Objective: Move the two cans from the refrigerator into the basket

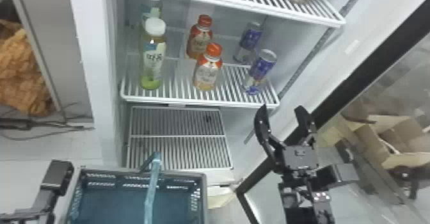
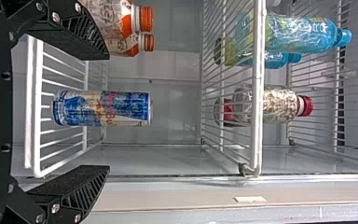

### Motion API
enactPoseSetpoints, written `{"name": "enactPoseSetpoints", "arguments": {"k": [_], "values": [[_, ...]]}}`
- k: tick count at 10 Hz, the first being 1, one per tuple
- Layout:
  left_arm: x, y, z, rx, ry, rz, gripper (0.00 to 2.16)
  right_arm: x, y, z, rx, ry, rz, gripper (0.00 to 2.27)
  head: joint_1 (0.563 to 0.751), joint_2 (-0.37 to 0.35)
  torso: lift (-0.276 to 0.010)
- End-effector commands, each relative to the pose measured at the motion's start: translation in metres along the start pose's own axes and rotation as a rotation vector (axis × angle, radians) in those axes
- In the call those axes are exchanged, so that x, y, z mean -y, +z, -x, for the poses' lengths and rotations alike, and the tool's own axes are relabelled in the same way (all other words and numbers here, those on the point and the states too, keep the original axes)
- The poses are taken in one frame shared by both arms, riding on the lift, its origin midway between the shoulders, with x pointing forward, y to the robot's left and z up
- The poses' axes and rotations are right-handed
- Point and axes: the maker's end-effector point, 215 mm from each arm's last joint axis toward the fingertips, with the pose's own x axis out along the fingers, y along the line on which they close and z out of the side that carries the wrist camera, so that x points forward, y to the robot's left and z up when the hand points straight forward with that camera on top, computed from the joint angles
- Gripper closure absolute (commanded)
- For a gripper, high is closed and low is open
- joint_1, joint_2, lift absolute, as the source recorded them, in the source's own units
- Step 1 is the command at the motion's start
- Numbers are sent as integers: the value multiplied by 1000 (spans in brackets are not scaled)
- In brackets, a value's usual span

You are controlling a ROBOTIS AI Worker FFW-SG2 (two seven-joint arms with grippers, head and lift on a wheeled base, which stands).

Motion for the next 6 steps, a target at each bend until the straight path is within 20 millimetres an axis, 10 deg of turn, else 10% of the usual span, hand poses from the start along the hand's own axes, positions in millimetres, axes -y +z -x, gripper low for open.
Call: {"name": "enactPoseSetpoints", "arguments": {"k": [1, 6], "values": [[0, -3, 0, -10, 1, 6, 1210, 0, 0, -2, 1, 1, 1, 179, 695, -350, -266], [0, -4, -1, -14, -1, 7, 1210, -2, -2, -8, 6, 6, -7, 179, 695, -350, -266]]}}
